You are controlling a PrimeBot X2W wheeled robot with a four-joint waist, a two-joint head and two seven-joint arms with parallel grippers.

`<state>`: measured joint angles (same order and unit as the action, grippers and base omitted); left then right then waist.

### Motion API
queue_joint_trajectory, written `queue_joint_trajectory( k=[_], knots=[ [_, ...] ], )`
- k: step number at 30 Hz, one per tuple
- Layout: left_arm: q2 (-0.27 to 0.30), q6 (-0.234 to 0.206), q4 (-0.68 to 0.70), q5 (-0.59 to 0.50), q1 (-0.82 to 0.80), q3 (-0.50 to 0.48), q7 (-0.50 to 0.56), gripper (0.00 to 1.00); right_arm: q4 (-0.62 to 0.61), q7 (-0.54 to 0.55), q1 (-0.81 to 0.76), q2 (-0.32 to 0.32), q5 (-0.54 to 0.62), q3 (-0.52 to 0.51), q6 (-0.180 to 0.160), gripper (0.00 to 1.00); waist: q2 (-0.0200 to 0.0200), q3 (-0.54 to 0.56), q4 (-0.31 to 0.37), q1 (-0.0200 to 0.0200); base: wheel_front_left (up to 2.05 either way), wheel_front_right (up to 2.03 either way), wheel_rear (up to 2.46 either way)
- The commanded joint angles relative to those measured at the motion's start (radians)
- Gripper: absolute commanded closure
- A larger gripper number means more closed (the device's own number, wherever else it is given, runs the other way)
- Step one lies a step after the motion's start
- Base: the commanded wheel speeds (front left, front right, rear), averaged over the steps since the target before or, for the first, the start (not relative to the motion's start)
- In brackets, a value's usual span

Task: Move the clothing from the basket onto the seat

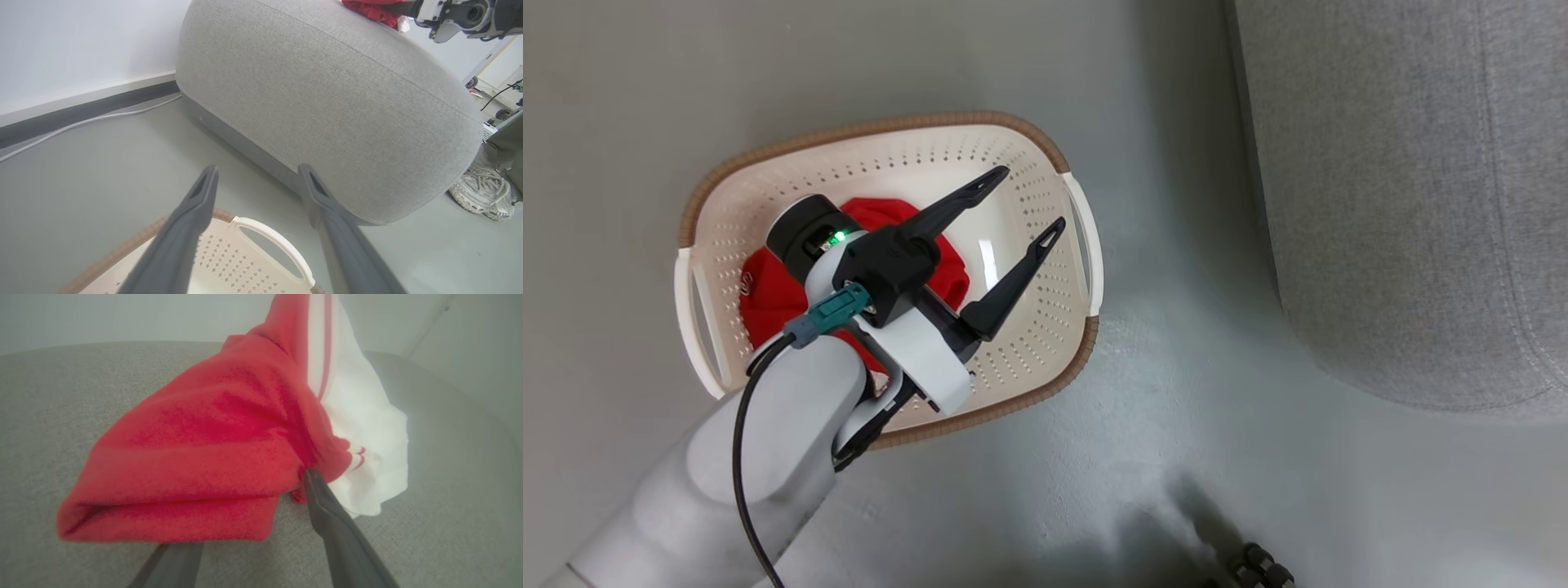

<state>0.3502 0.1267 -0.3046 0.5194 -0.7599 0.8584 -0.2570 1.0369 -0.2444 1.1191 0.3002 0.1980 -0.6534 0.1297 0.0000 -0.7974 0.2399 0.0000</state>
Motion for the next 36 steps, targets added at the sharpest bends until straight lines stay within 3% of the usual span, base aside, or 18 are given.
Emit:
queue_joint_trajectory(
  k=[1,17,28,36],
  knots=[
    [-0.001,0.004,0.016,0.001,0.03,-0.034,-0.005,0.0,-0.01,-0.015,-0.046,0.029,-0.023,0.04,0.001,0.0,0.0,0.034,-0.009,0.0,0.0,0.0,0.0],
    [-0.084,0.004,-0.023,0.005,0.165,-0.192,-0.005,0.0,-0.261,-0.017,-0.343,-0.015,-0.312,0.484,0.001,0.0,0.0,0.268,-0.086,0.0,0.0,0.0,0.0],
    [-0.121,0.004,-0.078,-0.013,0.296,-0.371,-0.005,0.0,-0.382,-0.017,-0.455,-0.05,-0.46,0.64,0.001,0.0,0.0,0.422,-0.157,0.0,0.0,0.0,0.0],
    [-0.155,0.004,-0.119,-0.051,0.405,-0.563,-0.005,0.0,-0.449,-0.017,-0.539,-0.076,-0.501,0.747,0.001,0.0,0.0,0.553,-0.218,0.0,0.0,0.0,0.0]
  ],
)
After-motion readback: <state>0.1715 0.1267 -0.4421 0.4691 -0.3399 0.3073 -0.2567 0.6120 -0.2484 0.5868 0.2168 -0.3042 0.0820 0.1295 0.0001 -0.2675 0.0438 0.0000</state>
